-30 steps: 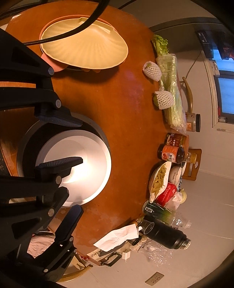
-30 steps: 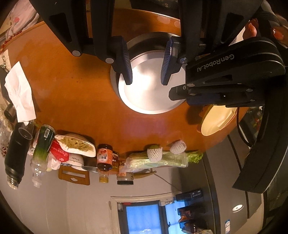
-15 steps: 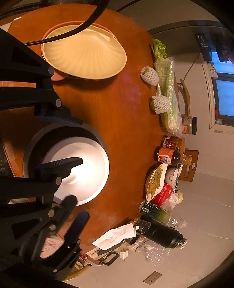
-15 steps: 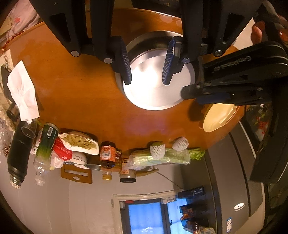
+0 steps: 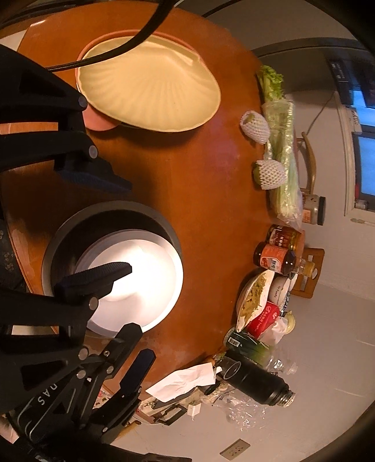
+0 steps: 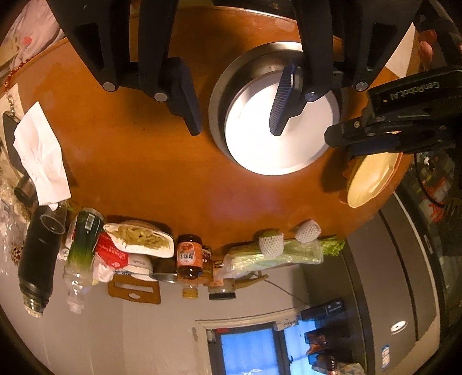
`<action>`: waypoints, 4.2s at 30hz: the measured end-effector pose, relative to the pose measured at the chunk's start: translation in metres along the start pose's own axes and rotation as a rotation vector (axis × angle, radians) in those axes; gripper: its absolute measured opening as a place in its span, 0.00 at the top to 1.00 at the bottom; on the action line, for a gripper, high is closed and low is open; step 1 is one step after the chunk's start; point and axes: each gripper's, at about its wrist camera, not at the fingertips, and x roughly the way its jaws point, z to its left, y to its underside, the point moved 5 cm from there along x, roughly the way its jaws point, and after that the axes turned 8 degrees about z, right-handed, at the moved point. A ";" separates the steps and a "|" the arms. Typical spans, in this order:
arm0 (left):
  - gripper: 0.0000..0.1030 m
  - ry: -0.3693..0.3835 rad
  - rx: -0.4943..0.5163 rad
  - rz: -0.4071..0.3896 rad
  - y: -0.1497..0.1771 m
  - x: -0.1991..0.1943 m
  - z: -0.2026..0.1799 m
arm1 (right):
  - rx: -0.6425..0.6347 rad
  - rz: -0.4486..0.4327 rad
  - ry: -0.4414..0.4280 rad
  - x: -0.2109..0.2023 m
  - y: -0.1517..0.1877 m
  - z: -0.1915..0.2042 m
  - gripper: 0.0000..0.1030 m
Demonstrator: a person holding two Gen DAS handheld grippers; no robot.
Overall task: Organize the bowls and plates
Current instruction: 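Grasp the steel bowl rim with the left gripper while the right gripper holds the bowl, then carry the steel bowl with both grippers over the shell-and-pink plate stack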
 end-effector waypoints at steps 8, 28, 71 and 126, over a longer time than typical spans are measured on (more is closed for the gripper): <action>0.50 0.022 -0.032 0.045 -0.002 0.018 0.005 | 0.050 0.058 -0.031 0.021 0.002 -0.011 0.50; 0.45 0.023 -0.031 0.090 -0.006 0.040 0.009 | 0.072 0.116 -0.094 0.040 0.004 -0.012 0.49; 0.50 0.073 -0.042 0.140 -0.001 0.055 0.002 | 0.059 0.130 -0.146 0.047 0.013 -0.006 0.56; 0.50 0.040 -0.123 0.002 0.010 -0.017 0.057 | -0.050 0.043 -0.197 0.016 -0.020 0.063 0.60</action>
